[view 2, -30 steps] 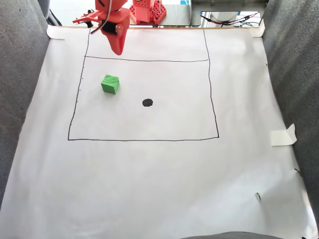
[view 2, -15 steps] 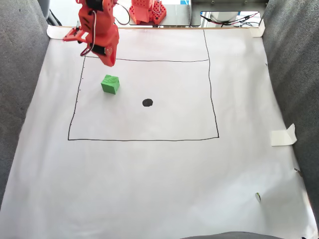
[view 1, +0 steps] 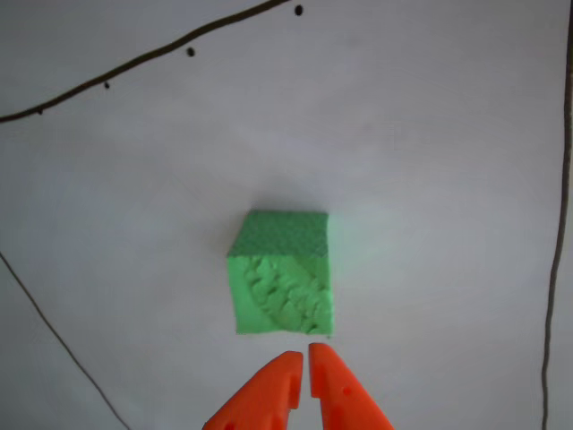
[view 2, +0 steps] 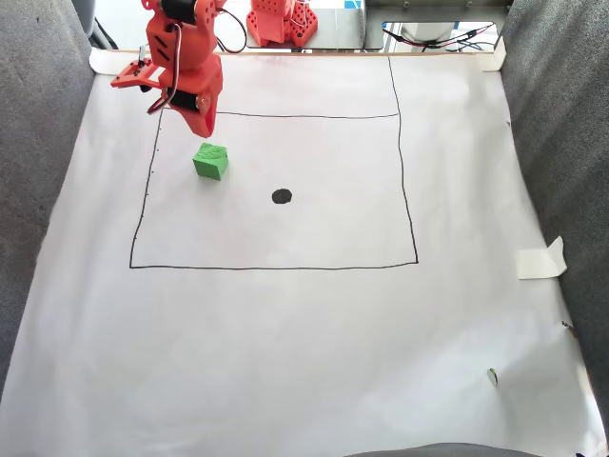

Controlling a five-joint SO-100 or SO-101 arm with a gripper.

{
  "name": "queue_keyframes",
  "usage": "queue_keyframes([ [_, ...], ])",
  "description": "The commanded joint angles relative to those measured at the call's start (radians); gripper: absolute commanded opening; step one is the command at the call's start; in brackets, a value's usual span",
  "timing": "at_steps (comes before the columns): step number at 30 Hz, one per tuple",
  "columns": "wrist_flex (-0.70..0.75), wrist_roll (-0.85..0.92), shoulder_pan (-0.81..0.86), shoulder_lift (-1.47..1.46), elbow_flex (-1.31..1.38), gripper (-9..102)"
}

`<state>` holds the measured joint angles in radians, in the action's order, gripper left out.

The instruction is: Grasp the colored block, Place it on the black dot, and then return the arm to the default position.

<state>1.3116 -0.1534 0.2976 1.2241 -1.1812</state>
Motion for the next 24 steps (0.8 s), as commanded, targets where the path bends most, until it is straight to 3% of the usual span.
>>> queue_keyframes([
  [1, -0.005, 0.026, -0.006, 0.012, 0.044, 10],
  [9, 0.035, 0.06, -0.012, -0.002, 0.044, 26],
  [24, 0.1, 0.098, -0.025, -0.026, 0.037, 41],
])
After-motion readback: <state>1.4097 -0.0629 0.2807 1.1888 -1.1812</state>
